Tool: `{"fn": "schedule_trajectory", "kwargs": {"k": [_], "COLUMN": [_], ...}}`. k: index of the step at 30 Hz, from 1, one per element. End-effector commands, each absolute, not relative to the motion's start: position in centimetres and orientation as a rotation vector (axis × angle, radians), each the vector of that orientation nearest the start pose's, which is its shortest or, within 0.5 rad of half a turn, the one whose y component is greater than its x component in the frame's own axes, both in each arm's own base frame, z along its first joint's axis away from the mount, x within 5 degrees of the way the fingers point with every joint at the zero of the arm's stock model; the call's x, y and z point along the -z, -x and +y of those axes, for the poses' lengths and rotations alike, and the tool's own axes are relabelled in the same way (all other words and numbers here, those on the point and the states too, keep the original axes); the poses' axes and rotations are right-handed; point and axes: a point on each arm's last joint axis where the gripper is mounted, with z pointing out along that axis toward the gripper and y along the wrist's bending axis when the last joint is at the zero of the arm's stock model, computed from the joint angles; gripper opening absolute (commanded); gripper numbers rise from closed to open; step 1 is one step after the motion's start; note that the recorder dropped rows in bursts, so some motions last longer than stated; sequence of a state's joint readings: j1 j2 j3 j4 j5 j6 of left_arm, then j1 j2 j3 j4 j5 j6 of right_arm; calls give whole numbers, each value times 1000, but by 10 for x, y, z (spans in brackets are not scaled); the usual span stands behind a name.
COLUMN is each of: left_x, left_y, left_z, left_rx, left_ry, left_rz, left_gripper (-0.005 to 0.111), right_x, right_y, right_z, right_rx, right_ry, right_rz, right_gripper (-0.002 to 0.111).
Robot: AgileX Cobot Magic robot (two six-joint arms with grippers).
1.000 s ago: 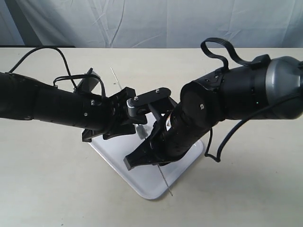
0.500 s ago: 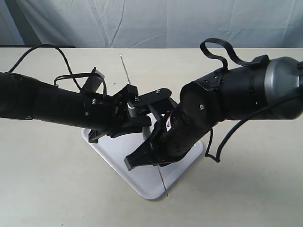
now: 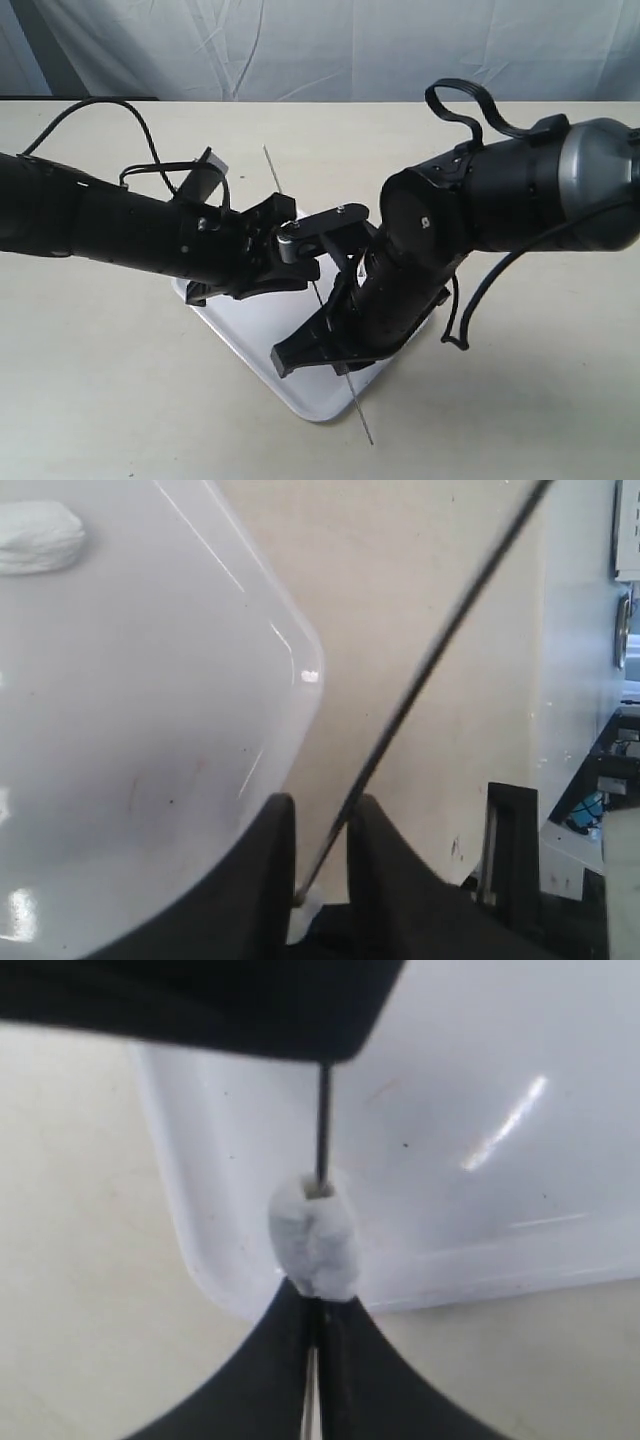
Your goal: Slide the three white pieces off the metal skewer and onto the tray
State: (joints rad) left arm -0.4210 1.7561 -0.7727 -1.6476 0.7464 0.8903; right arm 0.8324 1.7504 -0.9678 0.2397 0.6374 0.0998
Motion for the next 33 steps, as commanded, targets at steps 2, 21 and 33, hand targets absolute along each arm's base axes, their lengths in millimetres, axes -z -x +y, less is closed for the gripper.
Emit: {"fn": "schedule_trajectory", "kwargs": {"k": [2,21,33], "left_x": [-161,-154,-156], "left_y": [-257,-265,-265], "left_z": [-183,-129,-131], "left_rx": [1350,1243,1284], "left_ry": [71,-160,-166], "left_rz": [2616,2700,2677], "left_gripper": [19,19,19], "right_x": [-175,-191,-195], "right_y": [-202,-238,-231], "right_z": [240,243,233], "right_rx": [-393,-111,-121], "right_ry": [811,962,986], "right_rz": [2876,3190,3189], "right_gripper": [-1,-1,-1]}}
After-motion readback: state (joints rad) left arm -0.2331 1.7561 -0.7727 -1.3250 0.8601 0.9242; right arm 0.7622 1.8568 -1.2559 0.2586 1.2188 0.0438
